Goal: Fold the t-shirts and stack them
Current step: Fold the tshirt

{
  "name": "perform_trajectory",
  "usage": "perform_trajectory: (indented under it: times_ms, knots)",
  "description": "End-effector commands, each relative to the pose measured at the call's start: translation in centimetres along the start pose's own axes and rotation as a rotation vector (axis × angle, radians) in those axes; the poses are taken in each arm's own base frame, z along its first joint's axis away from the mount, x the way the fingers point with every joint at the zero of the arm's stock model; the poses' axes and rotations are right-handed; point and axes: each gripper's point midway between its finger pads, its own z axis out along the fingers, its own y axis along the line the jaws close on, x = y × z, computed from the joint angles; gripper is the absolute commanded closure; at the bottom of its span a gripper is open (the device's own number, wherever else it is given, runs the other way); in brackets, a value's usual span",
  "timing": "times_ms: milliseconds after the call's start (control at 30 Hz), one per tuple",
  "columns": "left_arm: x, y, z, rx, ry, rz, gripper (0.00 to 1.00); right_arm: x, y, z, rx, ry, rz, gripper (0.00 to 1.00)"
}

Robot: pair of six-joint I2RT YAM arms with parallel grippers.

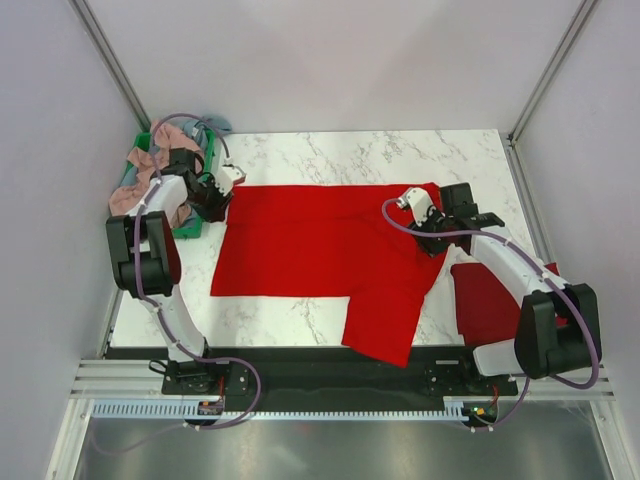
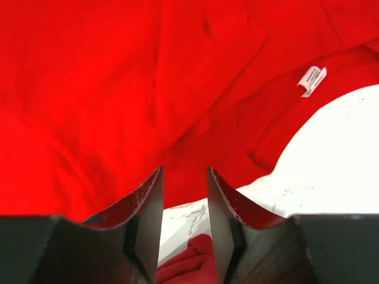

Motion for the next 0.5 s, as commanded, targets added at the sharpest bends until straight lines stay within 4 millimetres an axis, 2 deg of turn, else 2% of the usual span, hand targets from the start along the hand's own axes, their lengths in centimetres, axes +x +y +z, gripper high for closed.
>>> perform_trajectory:
  times_ms: [0, 33, 67, 133, 167, 200, 233, 267, 300, 333, 367, 400, 433, 467]
  knots:
    - [-3.7, 1.5, -4.2, -0.080, -0.116, 0.090, 0.62, -1.7, -0.3, -0.8, -0.013, -0.050, 0.031, 0.57]
    - [-4.5, 1.7, -4.4, -0.080, -0.134, 0.091, 0.62, -2.5, -0.3, -0.6, -0.034, -0.068, 0.033, 0.57]
    - [-4.8, 1.7, -3.9, -0.070, -0.140, 0.062, 0.62, -4.2, -1.0, -0.8, -0.030, -0.101, 0.029, 0.57]
    - [-6.3, 2.6, -4.0, -0.084, -0.158, 0.052, 0.62, -4.7, -1.4, 0.8, -0.068, -0.086, 0.047, 0.57]
    - [-6.5, 2.7, -3.7, -0.079, -0.155, 0.018, 0.64, -6.4, -2.1, 0.8, -0.068, -0.116, 0.040, 0.58]
    - [-6.8, 2.7, -3.2, -0.062, -0.150, -0.011, 0.67, -7.3, -2.5, 1.8, -0.095, -0.120, 0.036, 0.59]
    - [-6.9, 2.8, -2.9, -0.053, -0.146, -0.012, 0.67, -6.6, -2.3, 2.7, -0.112, -0.093, 0.036, 0.59]
    - [-7.3, 2.9, -2.7, -0.051, -0.152, -0.042, 0.71, -8.0, -2.7, 2.7, -0.121, -0.121, 0.027, 0.59]
    - [-6.8, 2.6, -1.7, -0.028, -0.134, -0.071, 0.72, -7.8, -2.8, 4.0, -0.144, -0.105, 0.031, 0.59]
    - [-6.9, 2.4, -1.3, -0.017, -0.131, -0.086, 0.73, -9.0, -3.3, 4.2, -0.149, -0.126, 0.023, 0.58]
    - [-7.1, 2.2, -0.9, -0.006, -0.130, -0.117, 0.74, -9.3, -3.4, 4.8, -0.164, -0.127, 0.023, 0.58]
    - [-6.7, 1.9, 0.0, 0.016, -0.119, -0.141, 0.76, -8.7, -3.1, 6.3, -0.201, -0.096, 0.040, 0.58]
    - [-6.8, 1.5, 0.3, 0.035, -0.119, -0.159, 0.82, -9.4, -3.6, 6.6, -0.200, -0.103, 0.039, 0.58]
    - [-7.2, 1.2, 0.5, 0.061, -0.133, -0.189, 0.96, -8.6, -3.5, 7.9, -0.223, -0.067, 0.052, 0.58]
